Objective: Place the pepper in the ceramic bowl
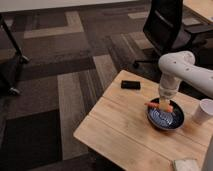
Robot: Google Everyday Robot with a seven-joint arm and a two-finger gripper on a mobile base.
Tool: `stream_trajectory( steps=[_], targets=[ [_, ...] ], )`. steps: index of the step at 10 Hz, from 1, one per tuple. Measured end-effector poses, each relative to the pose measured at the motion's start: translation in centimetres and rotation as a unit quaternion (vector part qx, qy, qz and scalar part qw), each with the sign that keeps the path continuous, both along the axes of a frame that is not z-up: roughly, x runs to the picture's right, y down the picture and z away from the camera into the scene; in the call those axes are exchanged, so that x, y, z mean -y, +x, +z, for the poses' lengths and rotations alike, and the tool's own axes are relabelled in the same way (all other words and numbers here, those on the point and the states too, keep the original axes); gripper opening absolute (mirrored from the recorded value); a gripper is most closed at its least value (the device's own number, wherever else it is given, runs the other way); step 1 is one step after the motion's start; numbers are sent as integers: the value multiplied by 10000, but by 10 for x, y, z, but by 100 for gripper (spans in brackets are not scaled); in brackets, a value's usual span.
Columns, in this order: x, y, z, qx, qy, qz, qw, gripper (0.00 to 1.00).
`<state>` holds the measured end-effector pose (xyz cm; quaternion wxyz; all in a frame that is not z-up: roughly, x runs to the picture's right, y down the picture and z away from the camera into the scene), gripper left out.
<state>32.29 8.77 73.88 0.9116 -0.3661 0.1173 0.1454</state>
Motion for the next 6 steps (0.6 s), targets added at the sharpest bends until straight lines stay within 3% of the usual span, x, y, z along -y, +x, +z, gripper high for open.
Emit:
stream_trajectory(
  steps=[2,6],
  targets=[
    [-5,22,10,-189,46,8,9998,0],
    [-4,23,11,-204,62,22,9998,4]
  ],
)
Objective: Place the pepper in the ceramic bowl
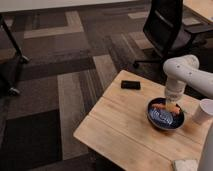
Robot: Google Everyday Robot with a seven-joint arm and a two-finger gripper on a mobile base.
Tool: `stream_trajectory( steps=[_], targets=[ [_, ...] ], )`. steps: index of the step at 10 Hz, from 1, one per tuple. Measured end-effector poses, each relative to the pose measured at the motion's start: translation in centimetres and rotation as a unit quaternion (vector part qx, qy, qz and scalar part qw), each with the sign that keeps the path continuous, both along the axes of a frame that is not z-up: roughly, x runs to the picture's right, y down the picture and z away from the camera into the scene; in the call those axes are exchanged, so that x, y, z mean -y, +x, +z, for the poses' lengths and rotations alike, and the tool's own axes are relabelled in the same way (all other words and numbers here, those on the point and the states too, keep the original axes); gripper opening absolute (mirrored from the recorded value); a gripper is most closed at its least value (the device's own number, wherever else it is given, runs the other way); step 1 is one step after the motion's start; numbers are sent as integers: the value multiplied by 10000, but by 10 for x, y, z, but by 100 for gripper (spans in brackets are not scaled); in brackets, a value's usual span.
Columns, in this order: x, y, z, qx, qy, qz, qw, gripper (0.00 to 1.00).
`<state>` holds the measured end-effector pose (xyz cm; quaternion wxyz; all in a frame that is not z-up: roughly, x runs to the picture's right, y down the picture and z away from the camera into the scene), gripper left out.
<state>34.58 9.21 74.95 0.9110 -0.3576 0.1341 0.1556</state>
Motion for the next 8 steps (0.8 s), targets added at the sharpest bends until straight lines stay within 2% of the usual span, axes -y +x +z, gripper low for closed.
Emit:
stream_trajectory(
  steps=[1,3,4,5,6,8],
  targets=[
    [0,0,0,-1,-1,0,10000,10],
    [0,0,0,-1,0,0,10000,39],
    [0,0,0,0,1,0,10000,56],
    [0,0,0,-1,1,0,10000,70],
    [0,0,0,-1,1,1,10000,80],
    [0,0,0,-1,2,1,10000,80]
  ],
)
